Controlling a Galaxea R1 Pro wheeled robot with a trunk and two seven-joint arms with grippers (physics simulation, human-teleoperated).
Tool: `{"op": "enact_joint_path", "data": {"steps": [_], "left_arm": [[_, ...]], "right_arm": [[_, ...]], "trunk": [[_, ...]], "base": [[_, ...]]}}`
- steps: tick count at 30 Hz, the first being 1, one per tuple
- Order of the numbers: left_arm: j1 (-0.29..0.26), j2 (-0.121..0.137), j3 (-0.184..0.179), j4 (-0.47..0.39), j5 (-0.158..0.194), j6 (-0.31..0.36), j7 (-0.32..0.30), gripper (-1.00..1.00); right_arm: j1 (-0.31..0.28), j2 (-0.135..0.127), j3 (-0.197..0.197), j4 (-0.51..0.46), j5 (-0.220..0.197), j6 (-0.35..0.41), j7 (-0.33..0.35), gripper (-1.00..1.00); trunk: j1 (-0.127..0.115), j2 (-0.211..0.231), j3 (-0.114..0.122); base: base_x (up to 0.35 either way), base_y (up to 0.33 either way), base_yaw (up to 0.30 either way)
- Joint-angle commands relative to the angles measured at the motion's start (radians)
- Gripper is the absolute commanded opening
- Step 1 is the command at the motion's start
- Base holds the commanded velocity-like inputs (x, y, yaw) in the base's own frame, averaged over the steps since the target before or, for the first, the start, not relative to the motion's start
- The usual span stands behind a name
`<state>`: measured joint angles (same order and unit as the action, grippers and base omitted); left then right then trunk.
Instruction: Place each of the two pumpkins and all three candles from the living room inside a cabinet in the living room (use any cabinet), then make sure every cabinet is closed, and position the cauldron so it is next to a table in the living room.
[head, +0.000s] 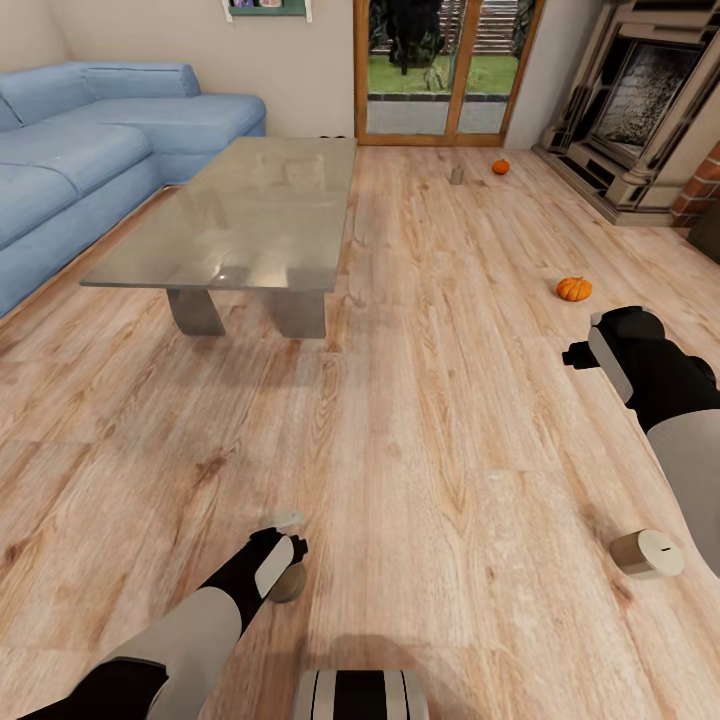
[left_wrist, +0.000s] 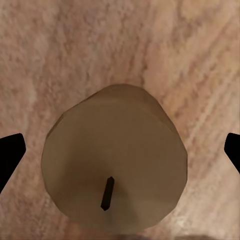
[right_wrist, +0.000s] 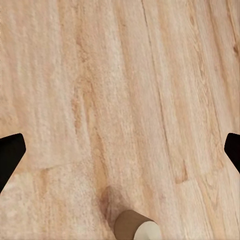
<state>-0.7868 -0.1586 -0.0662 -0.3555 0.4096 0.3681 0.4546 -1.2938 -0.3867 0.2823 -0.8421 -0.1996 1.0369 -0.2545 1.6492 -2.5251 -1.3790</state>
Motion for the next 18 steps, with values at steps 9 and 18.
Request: {"op": "enact_joint_path", "data": {"steps": [9,18], "left_arm": [[0.000,0.001,-0.007,-0.002,0.008,0.005,0.007,1.00],[0.000,0.001,-0.007,-0.002,0.008,0.005,0.007,1.00]], "right_arm": [[-0.001,-0.001,0.006,-0.001,-0.011,0.003,-0.009,1.00],[-0.001,-0.001,0.017,-0.001,-0.011,0.003,-0.009,1.00]], "trunk": [[0.001,-0.001,-0.012],[0.003,-0.002,-0.024]], "base": [[0.000,0.000,0.000],[0.000,0.000,0.000]]}}
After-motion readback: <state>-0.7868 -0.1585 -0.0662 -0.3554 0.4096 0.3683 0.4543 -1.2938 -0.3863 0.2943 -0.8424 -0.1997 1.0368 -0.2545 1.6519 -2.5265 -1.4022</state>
